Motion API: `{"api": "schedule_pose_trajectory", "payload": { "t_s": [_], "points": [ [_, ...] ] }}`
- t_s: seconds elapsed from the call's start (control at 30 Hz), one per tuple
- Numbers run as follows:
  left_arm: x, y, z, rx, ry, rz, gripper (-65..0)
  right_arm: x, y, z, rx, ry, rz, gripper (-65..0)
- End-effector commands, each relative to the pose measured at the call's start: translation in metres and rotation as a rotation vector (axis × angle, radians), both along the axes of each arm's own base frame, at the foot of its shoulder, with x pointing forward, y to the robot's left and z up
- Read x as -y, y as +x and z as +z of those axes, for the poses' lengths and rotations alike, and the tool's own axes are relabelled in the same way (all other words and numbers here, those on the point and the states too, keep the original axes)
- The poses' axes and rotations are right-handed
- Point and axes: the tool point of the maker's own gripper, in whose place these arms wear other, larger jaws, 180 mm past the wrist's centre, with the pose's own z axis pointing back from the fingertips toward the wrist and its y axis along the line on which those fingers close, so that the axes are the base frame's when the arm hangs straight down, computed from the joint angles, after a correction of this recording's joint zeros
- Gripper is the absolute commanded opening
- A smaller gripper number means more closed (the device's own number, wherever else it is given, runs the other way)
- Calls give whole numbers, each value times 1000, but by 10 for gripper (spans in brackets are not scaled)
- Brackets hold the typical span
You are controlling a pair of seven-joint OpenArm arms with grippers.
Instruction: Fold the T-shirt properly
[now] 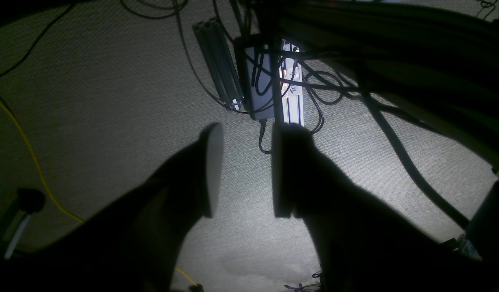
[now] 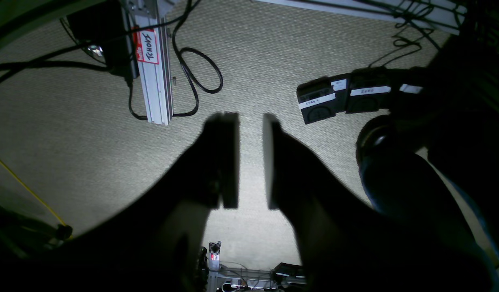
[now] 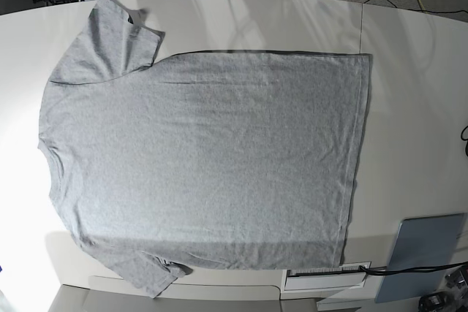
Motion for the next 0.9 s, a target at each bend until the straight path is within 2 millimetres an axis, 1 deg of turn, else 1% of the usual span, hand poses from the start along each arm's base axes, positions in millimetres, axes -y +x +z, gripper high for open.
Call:
{"api": "schedule_pose_trajectory", "payload": {
  "t_s": [0.0,0.67,0.73,0.87],
  "points": [
    [-3,0,0,5,0,3,-432,7,0,1,5,-6,1,-538],
    [-3,0,0,5,0,3,-432,6,1,1,18,-3,1,-538],
    [-4,-1,0,5,3,3,-432,6,0,1,15,-3,1,-538],
    [-12,-6,3,23,14,-6,-432,8,-15,3,8,-7,8,-538]
  ]
}}
